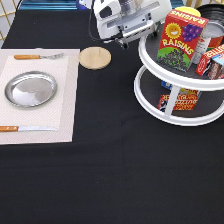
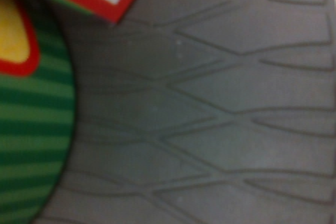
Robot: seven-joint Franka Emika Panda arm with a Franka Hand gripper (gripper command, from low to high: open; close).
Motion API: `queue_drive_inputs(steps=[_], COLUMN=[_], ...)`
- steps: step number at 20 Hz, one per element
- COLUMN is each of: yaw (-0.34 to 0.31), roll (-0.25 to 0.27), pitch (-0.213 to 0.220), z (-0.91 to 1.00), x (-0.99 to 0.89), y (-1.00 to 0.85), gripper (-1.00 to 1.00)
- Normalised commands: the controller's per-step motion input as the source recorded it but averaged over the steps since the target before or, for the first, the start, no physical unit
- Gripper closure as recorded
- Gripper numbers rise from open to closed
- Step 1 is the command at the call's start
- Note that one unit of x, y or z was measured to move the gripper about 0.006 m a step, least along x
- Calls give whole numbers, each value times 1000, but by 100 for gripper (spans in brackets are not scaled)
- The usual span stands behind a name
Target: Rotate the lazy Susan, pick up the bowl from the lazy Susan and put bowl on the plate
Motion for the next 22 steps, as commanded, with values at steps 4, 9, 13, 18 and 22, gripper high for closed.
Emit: queue_drive_inputs(steps=[4,9,13,18,22], yaw=[0,13,42,69,76], roll=[42,17,7,0,0], pitch=[0,3,6,24,49], z=[-236,-128,-86,-49,24], x=[554,646,634,695,724], y=[-113,-13,46,184,184], gripper=[-100,-100,-100,-100,-100])
